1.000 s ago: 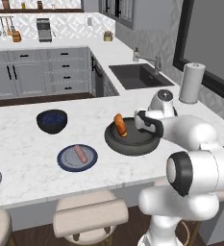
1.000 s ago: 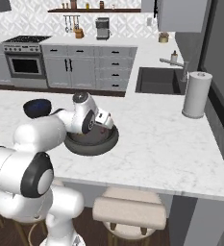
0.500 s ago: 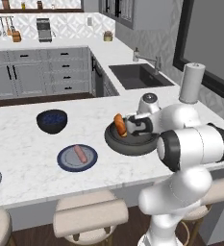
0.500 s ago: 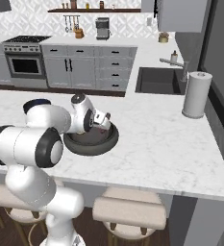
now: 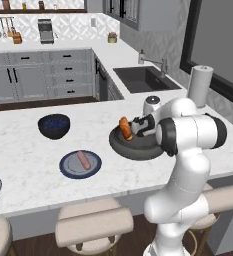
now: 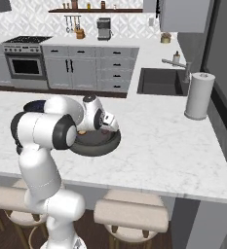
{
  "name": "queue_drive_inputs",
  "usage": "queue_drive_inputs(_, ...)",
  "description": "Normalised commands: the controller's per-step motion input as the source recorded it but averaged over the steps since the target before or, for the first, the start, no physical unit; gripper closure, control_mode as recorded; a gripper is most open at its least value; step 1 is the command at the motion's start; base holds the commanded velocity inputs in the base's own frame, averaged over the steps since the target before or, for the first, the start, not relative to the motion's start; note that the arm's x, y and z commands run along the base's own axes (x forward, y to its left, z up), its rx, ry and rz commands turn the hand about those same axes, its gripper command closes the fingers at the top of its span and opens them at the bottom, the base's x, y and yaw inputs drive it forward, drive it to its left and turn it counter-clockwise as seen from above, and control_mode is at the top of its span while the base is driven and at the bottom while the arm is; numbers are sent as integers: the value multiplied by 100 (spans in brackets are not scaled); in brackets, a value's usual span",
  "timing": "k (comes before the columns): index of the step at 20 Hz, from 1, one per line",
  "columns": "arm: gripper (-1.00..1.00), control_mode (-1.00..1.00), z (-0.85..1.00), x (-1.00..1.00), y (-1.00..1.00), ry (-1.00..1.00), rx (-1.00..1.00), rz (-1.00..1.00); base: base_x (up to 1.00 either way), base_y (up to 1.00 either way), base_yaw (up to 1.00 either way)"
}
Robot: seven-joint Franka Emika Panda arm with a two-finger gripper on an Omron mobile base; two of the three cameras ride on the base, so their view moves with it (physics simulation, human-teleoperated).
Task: Place one bun and one sausage from the bowl on each plate.
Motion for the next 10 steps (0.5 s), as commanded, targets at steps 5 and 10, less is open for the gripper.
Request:
queue_drive_inputs(5, -100, -100, -49, 19, 0, 1, 0, 0, 0, 0, 0)
queue_drive_inputs(10, 100, -100, -45, 4, 7, 5, -1, -2, 0, 0, 0)
